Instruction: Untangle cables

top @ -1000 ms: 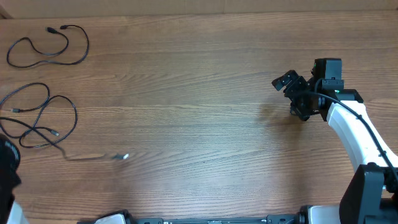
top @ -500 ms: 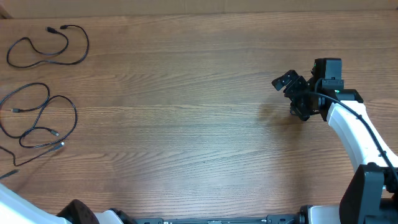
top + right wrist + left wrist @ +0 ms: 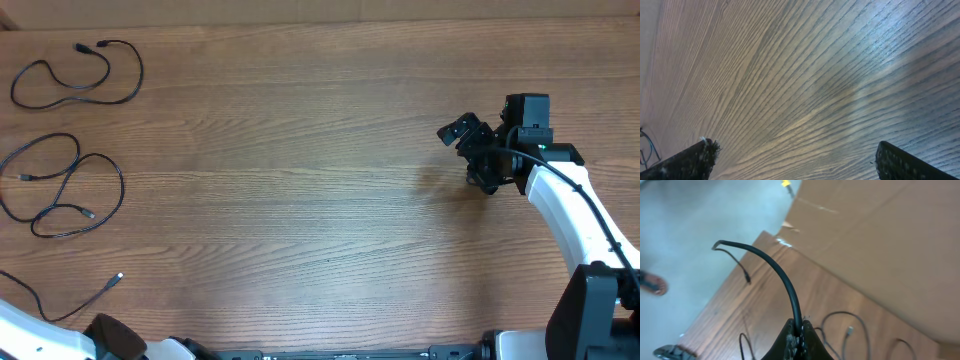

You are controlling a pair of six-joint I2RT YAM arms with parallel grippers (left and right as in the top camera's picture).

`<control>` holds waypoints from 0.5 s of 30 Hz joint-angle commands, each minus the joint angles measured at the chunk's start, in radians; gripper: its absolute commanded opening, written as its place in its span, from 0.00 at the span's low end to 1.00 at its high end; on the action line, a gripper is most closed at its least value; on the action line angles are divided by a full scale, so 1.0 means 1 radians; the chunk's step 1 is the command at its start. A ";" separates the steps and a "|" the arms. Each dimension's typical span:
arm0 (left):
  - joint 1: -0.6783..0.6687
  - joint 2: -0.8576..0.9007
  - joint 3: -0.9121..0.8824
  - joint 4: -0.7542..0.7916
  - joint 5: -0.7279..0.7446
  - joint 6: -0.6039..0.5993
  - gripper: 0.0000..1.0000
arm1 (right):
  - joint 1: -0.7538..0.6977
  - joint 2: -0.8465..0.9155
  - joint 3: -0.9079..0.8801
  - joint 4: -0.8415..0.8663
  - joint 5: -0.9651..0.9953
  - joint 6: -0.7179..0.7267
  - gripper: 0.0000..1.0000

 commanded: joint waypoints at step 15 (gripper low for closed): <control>0.150 0.165 -0.146 -0.002 0.080 0.003 0.04 | -0.001 0.001 0.022 0.005 0.010 -0.003 1.00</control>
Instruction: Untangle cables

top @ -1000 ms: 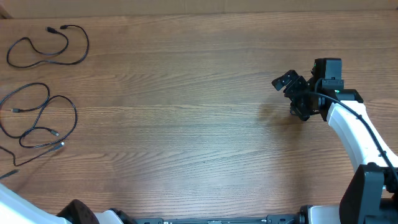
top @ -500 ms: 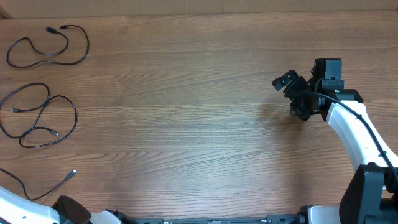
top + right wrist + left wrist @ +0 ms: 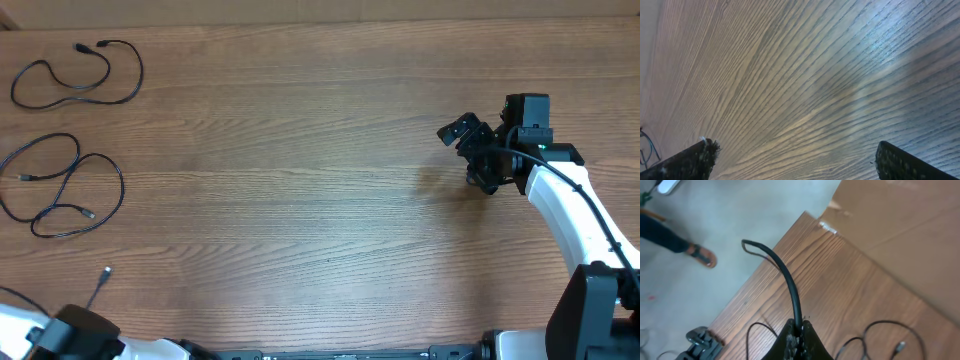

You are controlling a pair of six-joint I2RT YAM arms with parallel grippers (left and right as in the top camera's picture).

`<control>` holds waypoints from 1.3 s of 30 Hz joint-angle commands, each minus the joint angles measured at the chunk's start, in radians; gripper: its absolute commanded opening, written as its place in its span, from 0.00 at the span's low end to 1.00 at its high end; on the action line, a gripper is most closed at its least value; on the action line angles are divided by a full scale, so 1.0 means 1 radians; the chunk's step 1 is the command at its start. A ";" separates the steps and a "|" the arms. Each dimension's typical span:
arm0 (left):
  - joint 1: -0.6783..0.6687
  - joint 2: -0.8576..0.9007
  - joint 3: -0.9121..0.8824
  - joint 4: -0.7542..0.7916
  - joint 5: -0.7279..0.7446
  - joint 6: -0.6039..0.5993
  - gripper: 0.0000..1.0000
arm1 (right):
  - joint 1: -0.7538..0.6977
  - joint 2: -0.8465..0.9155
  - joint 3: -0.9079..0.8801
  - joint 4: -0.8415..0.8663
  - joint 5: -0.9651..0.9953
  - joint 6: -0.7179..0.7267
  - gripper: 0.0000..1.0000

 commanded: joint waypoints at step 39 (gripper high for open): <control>-0.044 0.453 -0.015 0.047 0.483 0.627 0.04 | -0.001 0.001 0.022 0.005 0.010 -0.003 1.00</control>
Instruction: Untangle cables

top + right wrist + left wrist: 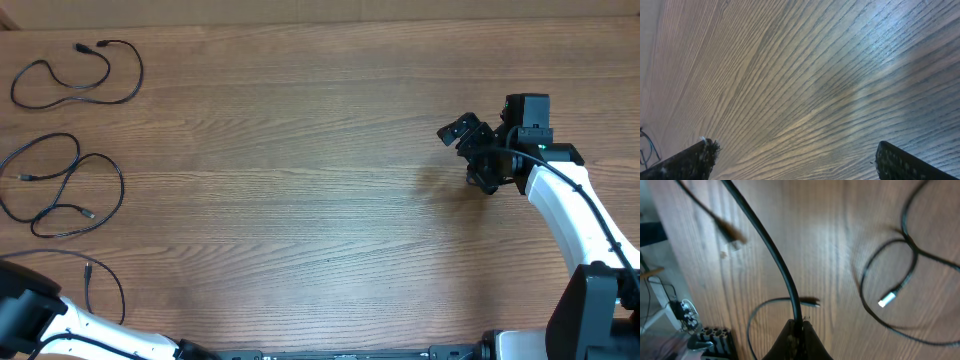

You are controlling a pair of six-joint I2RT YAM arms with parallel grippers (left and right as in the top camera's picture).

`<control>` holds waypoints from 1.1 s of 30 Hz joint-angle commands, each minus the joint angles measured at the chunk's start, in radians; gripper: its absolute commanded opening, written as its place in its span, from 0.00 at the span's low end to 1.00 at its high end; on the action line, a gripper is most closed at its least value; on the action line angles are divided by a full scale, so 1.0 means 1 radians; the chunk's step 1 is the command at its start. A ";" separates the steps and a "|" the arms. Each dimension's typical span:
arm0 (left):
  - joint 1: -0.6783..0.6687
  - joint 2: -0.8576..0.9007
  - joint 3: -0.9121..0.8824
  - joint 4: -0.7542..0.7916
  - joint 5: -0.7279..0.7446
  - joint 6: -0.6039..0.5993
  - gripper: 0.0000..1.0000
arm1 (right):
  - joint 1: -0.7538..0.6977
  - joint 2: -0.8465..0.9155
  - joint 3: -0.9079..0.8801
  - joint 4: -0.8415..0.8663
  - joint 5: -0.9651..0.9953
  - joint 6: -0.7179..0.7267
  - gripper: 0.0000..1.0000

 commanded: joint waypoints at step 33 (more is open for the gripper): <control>-0.115 0.012 -0.026 0.155 0.492 0.418 0.04 | -0.001 0.001 0.023 0.005 0.010 -0.003 1.00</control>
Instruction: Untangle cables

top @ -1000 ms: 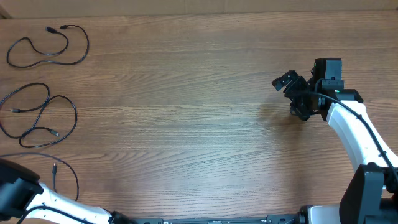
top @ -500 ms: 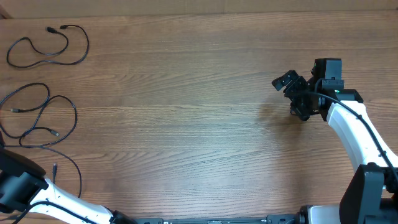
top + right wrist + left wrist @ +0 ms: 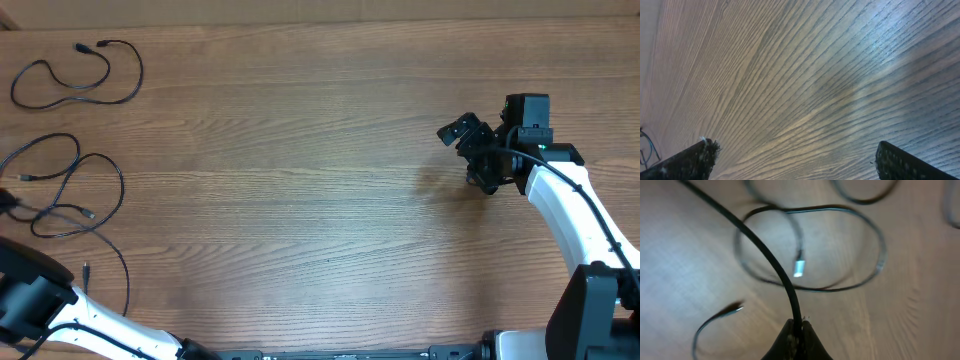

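Three black cables lie on the left of the wooden table. One forms a loop at the far left corner (image 3: 82, 76). A second, double-looped cable (image 3: 70, 188) lies below it, its silver plug (image 3: 799, 269) under my left wrist. My left gripper (image 3: 796, 326) is shut on the third cable (image 3: 765, 255), which arcs across the front left (image 3: 124, 280) to a loose plug (image 3: 85, 268). My right gripper (image 3: 797, 161) is open over bare wood at the right (image 3: 466, 133).
The left arm's white link (image 3: 35, 300) sits at the front left corner, over the table's left edge. The right arm (image 3: 560, 200) reaches in from the front right. A cardboard wall runs along the table's far edge (image 3: 320, 10).
My left gripper, still shut on the cable, has moved farther back along the left edge and now looks down on the double-looped cable. The held cable's arc has shifted with it. The right arm is unmoved.
My left gripper was shut on the third cable at the front left corner, its plug trailing on the table. Then it stood farther left, off the table's edge. Later the cable lay in an arc at the front left. Now the gripper is over the double-looped cable.
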You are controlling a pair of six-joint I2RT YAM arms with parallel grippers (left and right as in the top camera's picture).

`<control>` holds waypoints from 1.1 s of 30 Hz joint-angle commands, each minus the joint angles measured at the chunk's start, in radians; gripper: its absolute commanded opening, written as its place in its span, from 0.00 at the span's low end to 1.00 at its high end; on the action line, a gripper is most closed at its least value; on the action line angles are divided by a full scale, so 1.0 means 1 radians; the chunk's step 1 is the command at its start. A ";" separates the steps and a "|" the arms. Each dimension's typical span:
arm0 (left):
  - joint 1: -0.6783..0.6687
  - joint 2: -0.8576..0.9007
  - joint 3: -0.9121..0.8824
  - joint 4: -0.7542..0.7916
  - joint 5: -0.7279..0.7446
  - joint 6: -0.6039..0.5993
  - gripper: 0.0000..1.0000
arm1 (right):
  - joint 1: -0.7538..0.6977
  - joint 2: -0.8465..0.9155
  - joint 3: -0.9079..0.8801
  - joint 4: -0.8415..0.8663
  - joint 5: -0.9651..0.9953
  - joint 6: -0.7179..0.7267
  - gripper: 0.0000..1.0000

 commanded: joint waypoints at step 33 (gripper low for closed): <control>0.098 0.011 -0.006 -0.026 -0.249 -0.509 0.09 | -0.001 0.001 0.022 0.005 0.010 -0.004 1.00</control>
